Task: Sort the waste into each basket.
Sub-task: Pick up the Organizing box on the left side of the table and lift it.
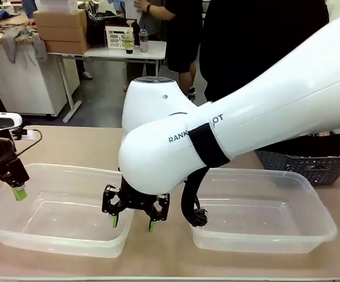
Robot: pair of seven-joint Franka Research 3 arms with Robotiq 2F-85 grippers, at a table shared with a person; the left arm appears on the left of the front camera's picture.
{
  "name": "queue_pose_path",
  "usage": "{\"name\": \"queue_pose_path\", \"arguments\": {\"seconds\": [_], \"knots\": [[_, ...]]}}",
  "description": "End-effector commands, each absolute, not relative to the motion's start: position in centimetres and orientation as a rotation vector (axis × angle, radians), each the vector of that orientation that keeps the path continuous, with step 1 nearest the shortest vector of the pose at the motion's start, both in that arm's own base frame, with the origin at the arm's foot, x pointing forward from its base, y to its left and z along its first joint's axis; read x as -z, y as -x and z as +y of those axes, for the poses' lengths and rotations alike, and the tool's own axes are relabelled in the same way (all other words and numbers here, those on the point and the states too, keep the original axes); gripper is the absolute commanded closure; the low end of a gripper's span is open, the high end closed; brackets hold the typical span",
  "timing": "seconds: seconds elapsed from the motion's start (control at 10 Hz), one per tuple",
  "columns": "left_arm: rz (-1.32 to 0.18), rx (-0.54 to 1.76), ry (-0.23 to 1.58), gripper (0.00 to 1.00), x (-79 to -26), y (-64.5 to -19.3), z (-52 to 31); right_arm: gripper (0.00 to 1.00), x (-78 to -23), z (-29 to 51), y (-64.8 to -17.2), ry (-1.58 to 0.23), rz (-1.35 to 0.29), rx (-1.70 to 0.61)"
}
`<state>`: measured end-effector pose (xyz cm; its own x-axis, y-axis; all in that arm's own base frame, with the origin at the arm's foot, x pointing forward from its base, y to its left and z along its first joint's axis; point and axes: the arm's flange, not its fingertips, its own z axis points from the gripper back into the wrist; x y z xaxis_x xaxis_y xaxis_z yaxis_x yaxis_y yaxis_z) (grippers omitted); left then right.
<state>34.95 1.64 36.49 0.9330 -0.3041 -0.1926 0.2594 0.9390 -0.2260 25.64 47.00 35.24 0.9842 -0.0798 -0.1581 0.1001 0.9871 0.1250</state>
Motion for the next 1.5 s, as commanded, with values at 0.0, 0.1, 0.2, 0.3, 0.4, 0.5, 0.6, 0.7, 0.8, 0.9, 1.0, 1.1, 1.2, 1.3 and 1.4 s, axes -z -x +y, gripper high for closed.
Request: {"name": "queue_pose_path", "arguments": {"seconds": [0.0,0.1,0.2,0.3,0.4,0.5,0.6,0.7,0.8,0.9,1.0,1.1,1.2,1.3,1.4], "knots": [[0.192,0.324,0.224,0.60,-35.9,-34.2,1.6,0.68,-36.2,48.3,-25.9,-0.084,0.134,0.089],[0.190,0.330,0.225,0.86,-35.9,-34.1,1.6,1.00,-36.6,48.3,-25.9,-0.073,0.122,0.100],[0.186,0.332,0.228,1.00,-36.0,-34.0,1.8,1.00,-36.8,48.4,-26.0,-0.050,0.101,0.102],[0.184,0.333,0.237,1.00,-36.1,-34.0,1.9,1.00,-36.7,48.7,-26.0,-0.035,0.089,0.104],[0.184,0.332,0.249,1.00,-36.1,-33.9,2.0,0.95,-36.7,49.0,-26.1,-0.018,0.057,0.109],[0.180,0.333,0.253,0.96,-36.3,-33.8,2.1,1.00,-36.7,49.2,-26.0,-0.019,0.019,0.105],[0.175,0.333,0.252,1.00,-36.4,-33.8,2.3,1.00,-36.3,49.2,-26.0,-0.016,0.007,0.105],[0.173,0.331,0.255,1.00,-36.5,-33.8,2.4,1.00,-35.8,49.2,-26.0,-0.016,0.007,0.107],[0.171,0.330,0.255,1.00,-36.5,-33.8,2.5,1.00,-35.5,49.2,-26.0,-0.017,0.014,0.106],[0.167,0.325,0.257,1.00,-36.5,-33.8,2.5,1.00,-35.6,49.1,-25.9,-0.011,0.013,0.102],[0.162,0.311,0.270,1.00,-36.6,-33.8,2.6,1.00,-35.5,49.0,-25.8,-0.014,0.013,0.102],[0.156,0.281,0.280,1.00,-37.1,-33.8,2.6,1.00,-35.7,48.9,-25.9,-0.014,0.016,0.099],[0.160,0.232,0.287,1.00,-38.1,-34.0,2.9,1.00,-36.1,48.6,-26.1,-0.013,0.015,0.088],[0.196,0.159,0.285,1.00,-40.3,-34.4,3.3,1.00,-37.6,47.7,-26.6,-0.029,0.036,0.049],[0.268,0.067,0.219,1.00,-42.6,-35.2,3.6,1.00,-39.5,46.4,-27.3,0.021,0.076,0.002]]}}
